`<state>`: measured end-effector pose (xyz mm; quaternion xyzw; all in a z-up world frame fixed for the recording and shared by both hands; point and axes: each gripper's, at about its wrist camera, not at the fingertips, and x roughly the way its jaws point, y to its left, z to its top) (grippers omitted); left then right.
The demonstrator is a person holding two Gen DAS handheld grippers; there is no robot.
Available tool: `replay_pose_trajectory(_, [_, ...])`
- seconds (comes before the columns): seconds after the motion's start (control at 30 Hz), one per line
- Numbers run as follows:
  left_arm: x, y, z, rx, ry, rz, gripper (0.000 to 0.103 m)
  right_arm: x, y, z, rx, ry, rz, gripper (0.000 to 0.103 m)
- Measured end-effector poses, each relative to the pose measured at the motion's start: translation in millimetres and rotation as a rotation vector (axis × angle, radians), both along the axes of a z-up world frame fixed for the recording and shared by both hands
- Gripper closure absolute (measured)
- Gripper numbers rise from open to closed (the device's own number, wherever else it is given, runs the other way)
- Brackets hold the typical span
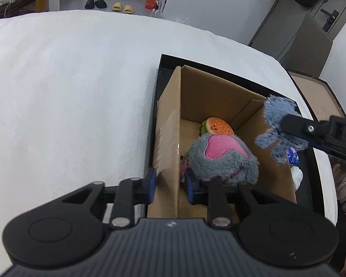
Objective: Organize soft objects
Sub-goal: 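Carry the denim cloth with the right gripper over the box, then open the right gripper to drop the denim cloth into the box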
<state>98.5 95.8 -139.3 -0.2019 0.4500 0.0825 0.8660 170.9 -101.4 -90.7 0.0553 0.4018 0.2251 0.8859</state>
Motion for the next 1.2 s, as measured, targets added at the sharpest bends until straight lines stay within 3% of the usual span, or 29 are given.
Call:
replay_pose_trajectory(0.37, [-3.0, 8.1, -3.3, -0.031, -0.005, -0.001, 0.084, -1.6, 33.5, -3.1, 0.023, 0.017, 0.049, 0.071])
replay_pose_trajectory(0.5, [-1.3, 10.1, -4.2, -0.039, -0.003, -0.002, 0.084, 1.3, 40.2, -5.4, 0.072, 0.041, 0.068, 0.057])
replay_pose_trajectory(0.57, [0.0, 10.5, -4.1, -0.036, -0.003, 0.002, 0.084, 2.2, 40.2, -6.5, 0.081, 0.05, 0.065, 0.054])
replay_pose_trajectory(1.2, [-3.7, 1.4, 11.9, 0.033, -0.006, 0.021, 0.08, 5.7, -13.9, -5.7, 0.03, 0.034, -0.039, 0.054])
